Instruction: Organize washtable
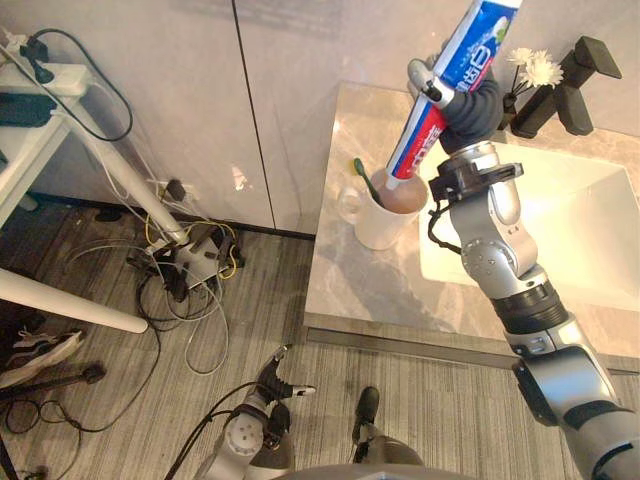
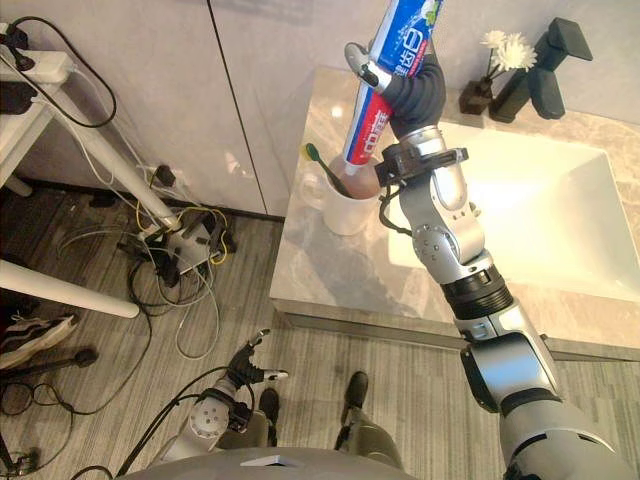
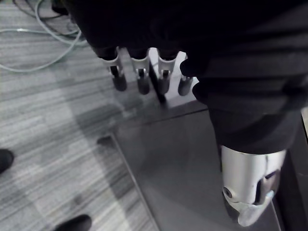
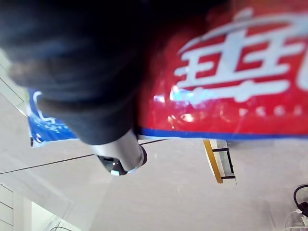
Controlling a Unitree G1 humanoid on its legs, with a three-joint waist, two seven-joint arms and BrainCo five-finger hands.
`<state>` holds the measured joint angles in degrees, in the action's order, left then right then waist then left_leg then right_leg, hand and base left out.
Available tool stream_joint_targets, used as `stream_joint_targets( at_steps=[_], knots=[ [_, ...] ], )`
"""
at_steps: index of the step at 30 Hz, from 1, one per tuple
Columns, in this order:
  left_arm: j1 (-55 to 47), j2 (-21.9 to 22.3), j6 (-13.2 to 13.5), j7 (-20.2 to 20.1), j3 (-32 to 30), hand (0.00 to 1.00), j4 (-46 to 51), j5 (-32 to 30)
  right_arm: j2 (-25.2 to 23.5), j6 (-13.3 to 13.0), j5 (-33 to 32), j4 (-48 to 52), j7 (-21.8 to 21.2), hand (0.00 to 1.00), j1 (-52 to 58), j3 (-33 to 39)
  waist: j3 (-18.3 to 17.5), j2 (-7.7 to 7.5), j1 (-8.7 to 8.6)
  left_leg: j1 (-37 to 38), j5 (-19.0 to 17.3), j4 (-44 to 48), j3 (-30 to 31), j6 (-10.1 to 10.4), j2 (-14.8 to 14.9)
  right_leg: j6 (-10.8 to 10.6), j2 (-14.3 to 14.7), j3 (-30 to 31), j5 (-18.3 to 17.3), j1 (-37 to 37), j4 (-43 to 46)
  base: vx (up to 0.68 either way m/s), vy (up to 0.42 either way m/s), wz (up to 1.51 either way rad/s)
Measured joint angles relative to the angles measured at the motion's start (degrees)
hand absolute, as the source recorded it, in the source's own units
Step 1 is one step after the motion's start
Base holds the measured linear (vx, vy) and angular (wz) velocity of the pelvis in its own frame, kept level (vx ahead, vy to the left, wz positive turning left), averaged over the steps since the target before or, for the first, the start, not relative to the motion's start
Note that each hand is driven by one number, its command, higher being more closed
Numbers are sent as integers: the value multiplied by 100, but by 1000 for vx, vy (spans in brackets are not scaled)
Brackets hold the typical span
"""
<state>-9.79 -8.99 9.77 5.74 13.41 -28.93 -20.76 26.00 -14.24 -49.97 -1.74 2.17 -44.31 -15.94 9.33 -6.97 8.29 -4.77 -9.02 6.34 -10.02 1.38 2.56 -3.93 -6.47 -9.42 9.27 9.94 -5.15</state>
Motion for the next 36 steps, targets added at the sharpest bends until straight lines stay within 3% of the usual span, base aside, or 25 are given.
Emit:
stream_joint_targets(
  at_steps=[18,19,36],
  knots=[
    [-10,13,0,0,-6,0,100,1,-27,130,4,88,-112,100,692,-9,124,-45,-6,-1,-1,-3,-1,0,-3,0,2,3,0,4,1,0,0,0],
    [-18,13,0,0,-6,0,138,1,-32,141,6,236,-122,0,783,-12,124,-45,-3,0,-1,-4,-1,0,-3,0,3,3,0,3,1,0,0,0],
    [-150,17,2,3,-28,0,213,1,-200,211,290,400,-154,0,1028,-5,122,-47,-7,14,-1,-2,-35,0,-6,0,4,48,0,2,1,0,0,0]
  ],
)
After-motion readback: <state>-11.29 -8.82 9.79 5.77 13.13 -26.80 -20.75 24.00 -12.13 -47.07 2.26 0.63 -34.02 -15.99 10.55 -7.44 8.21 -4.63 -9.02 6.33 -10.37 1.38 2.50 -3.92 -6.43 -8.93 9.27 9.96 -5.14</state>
